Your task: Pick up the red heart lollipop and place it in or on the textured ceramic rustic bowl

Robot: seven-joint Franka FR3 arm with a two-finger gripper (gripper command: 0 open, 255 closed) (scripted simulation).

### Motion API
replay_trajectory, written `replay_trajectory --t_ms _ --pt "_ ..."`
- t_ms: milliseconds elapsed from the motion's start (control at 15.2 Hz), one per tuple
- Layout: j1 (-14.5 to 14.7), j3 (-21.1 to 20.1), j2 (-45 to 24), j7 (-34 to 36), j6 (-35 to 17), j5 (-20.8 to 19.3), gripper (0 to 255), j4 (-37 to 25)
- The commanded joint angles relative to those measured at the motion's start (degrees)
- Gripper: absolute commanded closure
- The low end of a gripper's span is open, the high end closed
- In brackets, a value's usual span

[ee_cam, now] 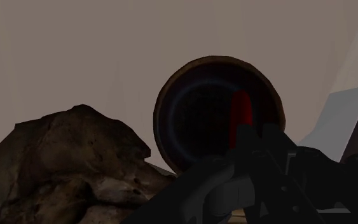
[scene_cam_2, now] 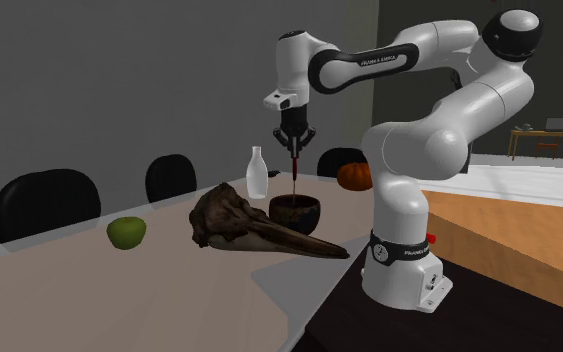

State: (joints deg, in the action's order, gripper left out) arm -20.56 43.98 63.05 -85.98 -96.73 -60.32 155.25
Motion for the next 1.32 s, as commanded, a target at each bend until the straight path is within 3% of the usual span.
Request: replay_trajectory --t_ms 0,396,462,792,1056,1254 --pt "0.0 0.5 -0.1 0.3 -0.5 -0.5 255 0.4" --pt "0.0 0.5 -0.1 0.3 -0.5 -0.4 255 0.4" --pt "0.0 0.5 -0.1 0.3 -0.5 -0.4 0 0.4" --pt "0.0 0.5 -0.1 0.3 -0.5 -0.4 0 0.4" --pt "1.3 -6.4 0.4 -0.4 5.2 5.8 0 -3.6" --pt "1.3 -6.4 0.4 -0.4 5.2 5.8 0 -3.6"
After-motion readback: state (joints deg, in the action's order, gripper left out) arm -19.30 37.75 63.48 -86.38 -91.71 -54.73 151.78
